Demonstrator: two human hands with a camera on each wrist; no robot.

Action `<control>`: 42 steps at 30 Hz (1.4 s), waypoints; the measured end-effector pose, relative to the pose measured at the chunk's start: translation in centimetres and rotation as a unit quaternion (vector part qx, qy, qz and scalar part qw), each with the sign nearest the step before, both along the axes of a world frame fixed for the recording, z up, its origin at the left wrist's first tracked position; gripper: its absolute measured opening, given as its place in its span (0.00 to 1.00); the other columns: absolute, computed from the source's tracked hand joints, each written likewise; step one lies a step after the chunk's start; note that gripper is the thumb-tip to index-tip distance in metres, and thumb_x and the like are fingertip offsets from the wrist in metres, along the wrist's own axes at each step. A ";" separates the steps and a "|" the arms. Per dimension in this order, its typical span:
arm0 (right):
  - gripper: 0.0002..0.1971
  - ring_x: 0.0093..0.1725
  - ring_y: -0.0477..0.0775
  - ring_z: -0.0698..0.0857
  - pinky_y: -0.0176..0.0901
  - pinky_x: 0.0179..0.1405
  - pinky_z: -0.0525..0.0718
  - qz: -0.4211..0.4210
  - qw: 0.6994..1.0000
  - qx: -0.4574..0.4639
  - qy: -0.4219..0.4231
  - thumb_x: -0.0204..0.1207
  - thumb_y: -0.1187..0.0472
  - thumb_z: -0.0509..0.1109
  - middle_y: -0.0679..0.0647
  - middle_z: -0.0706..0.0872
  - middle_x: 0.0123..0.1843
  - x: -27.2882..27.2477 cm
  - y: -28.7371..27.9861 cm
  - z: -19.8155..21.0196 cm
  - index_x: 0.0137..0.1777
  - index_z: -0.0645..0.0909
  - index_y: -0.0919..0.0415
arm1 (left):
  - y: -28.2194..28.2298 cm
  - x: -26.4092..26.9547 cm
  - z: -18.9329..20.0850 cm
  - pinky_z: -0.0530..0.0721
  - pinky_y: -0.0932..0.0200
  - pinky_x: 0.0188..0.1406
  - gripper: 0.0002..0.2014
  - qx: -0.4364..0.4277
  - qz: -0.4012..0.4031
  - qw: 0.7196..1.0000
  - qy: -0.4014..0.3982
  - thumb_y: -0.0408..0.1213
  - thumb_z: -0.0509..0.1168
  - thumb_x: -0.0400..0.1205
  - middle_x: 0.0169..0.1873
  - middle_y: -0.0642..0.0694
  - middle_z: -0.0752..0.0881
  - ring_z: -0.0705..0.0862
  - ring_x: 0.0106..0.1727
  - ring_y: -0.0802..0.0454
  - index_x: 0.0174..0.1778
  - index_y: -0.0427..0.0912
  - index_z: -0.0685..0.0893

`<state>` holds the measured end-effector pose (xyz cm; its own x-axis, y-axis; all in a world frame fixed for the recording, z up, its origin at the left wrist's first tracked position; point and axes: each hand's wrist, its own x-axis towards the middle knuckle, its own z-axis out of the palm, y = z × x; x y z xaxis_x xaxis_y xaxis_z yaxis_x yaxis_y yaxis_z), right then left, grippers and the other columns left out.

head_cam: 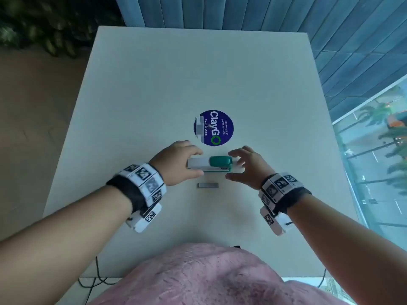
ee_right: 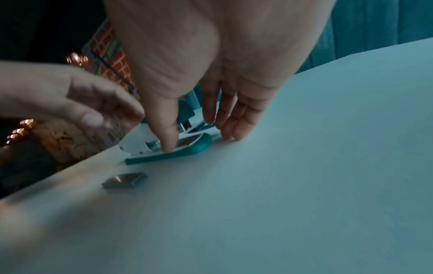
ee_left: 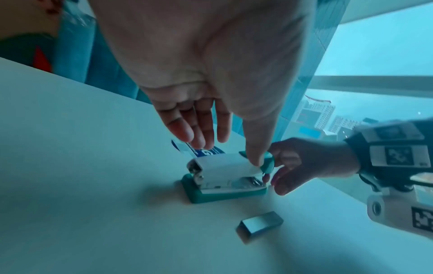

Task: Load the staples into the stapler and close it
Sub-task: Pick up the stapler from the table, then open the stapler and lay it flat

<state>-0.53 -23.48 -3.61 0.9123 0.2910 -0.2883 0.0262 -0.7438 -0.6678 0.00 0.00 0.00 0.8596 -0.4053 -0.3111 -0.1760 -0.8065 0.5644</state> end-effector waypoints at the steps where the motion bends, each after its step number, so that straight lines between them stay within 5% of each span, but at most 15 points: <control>1: 0.29 0.45 0.52 0.81 0.51 0.52 0.85 0.002 1.000 -0.001 -0.001 0.60 0.58 0.82 0.49 0.77 0.51 0.4 0.3 -0.2 0.61 0.78 0.58 | -0.7 0.7 -0.4 0.78 0.50 0.64 0.28 0.004 -0.016 1.000 0.004 0.51 0.73 0.69 0.60 0.47 0.81 0.77 0.62 0.51 0.65 0.47 0.78; 4: 0.23 0.44 0.52 0.80 0.51 0.52 0.85 0.026 1.000 -0.015 -0.001 0.60 0.62 0.81 0.51 0.78 0.48 1.2 1.1 -0.3 0.56 0.81 0.59 | -2.5 1.8 -0.7 0.78 0.48 0.65 0.28 0.028 -0.058 0.998 0.011 0.51 0.74 0.68 0.60 0.47 0.81 0.75 0.65 0.49 0.63 0.47 0.78; 9: 0.18 0.42 0.53 0.80 0.51 0.47 0.85 0.034 0.999 -0.009 -0.017 0.60 0.64 0.80 0.57 0.82 0.48 1.5 1.1 -1.1 0.51 0.83 0.60 | -4.0 2.4 -1.1 0.83 0.48 0.46 0.13 0.031 -0.085 0.996 -0.004 0.45 0.71 0.70 0.41 0.50 0.80 0.80 0.47 0.45 0.46 0.44 0.83; 17: 0.18 0.41 0.51 0.79 0.41 0.44 0.81 0.044 0.999 -0.001 -0.019 0.62 0.65 0.80 0.58 0.82 0.48 1.3 1.2 -1.2 0.53 0.83 0.61 | -3.0 1.7 -1.9 0.83 0.50 0.43 0.13 0.023 -0.108 0.992 -0.067 0.49 0.67 0.74 0.45 0.46 0.86 0.82 0.47 0.45 0.48 0.45 0.82; 27: 0.15 0.41 0.54 0.79 0.49 0.47 0.83 0.034 0.999 -0.016 -0.020 0.62 0.65 0.78 0.53 0.78 0.45 1.1 1.8 -1.1 0.50 0.84 0.59 | -1.2 1.0 -1.5 0.83 0.54 0.44 0.14 -0.086 -0.045 0.992 -0.083 0.43 0.72 0.71 0.44 0.46 0.87 0.81 0.42 0.49 0.51 0.45 0.83; 33: 0.15 0.41 0.55 0.80 0.51 0.46 0.84 0.030 0.999 -0.023 -0.014 0.62 0.66 0.78 0.54 0.78 0.45 1.5 1.5 -0.8 0.50 0.84 0.60 | 1.1 0.8 0.1 0.88 0.60 0.47 0.11 -0.168 0.052 0.983 -0.056 0.33 0.74 0.65 0.37 0.51 0.86 0.83 0.39 0.55 0.39 0.47 0.81; 36: 0.15 0.42 0.57 0.80 0.51 0.47 0.84 0.027 0.999 -0.023 -0.015 0.63 0.66 0.78 0.56 0.79 0.46 1.3 1.5 -0.8 0.51 0.84 0.60 | 3.0 0.4 0.4 0.84 0.69 0.42 0.11 -0.164 0.084 0.981 -0.063 0.32 0.75 0.63 0.34 0.51 0.85 0.82 0.37 0.56 0.37 0.46 0.81; 42: 0.17 0.44 0.55 0.81 0.52 0.50 0.85 0.023 0.999 -0.038 -0.009 0.63 0.65 0.78 0.56 0.80 0.49 1.2 1.7 -0.6 0.53 0.83 0.60 | 7.4 0.1 -0.7 0.75 0.72 0.35 0.10 -0.083 0.104 0.988 -0.083 0.35 0.77 0.62 0.33 0.51 0.85 0.80 0.35 0.54 0.36 0.47 0.84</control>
